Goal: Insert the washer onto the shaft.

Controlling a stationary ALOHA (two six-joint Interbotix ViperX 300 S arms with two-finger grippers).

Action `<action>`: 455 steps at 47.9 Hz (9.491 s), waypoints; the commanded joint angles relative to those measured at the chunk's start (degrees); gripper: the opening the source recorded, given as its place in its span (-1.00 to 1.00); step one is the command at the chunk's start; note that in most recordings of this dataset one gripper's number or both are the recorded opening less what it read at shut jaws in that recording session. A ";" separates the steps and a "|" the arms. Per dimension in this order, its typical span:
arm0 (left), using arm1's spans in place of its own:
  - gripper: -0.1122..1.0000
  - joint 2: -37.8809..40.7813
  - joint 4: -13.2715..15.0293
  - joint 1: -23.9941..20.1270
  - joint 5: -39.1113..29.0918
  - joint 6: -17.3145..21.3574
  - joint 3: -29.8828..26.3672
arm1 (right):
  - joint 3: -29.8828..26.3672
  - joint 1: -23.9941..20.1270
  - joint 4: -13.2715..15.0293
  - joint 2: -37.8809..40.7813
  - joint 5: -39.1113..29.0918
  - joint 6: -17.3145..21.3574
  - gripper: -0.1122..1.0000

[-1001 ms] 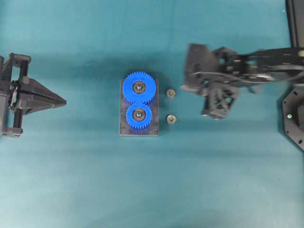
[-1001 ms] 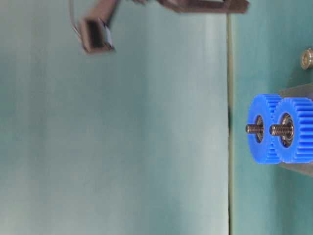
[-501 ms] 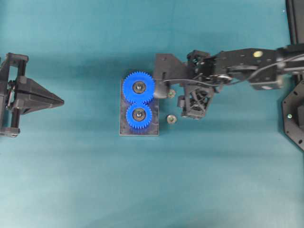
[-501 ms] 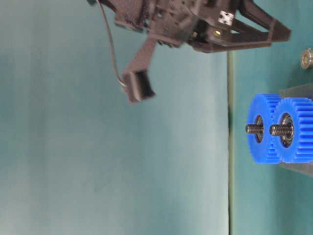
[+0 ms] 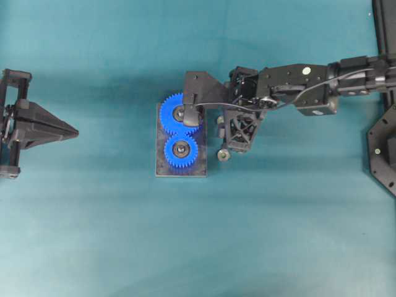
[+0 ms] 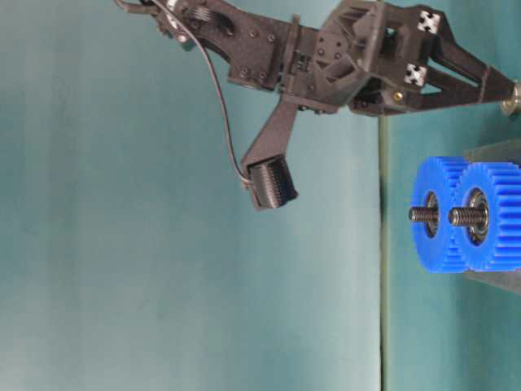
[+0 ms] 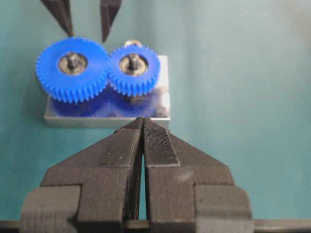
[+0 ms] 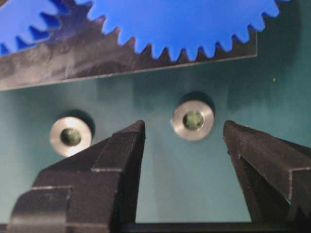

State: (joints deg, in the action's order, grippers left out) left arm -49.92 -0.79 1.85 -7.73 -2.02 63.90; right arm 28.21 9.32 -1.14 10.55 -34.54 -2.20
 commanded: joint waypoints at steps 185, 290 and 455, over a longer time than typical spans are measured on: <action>-0.79 -2.55 -0.09 0.09 0.35 -0.70 0.00 | -25.66 -2.11 2.64 5.80 -16.52 -0.35 -0.22; -0.79 -2.37 -0.09 0.09 0.26 -0.70 0.18 | 5.54 -11.43 2.37 -4.04 9.58 13.27 0.63; -0.79 -2.20 -0.09 0.09 0.35 -0.70 -0.18 | -24.26 -13.10 8.26 4.04 -15.47 8.61 -0.22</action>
State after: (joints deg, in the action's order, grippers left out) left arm -52.29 -0.79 1.85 -7.73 -2.64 64.86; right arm 5.36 -3.43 6.94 15.56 -50.19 6.94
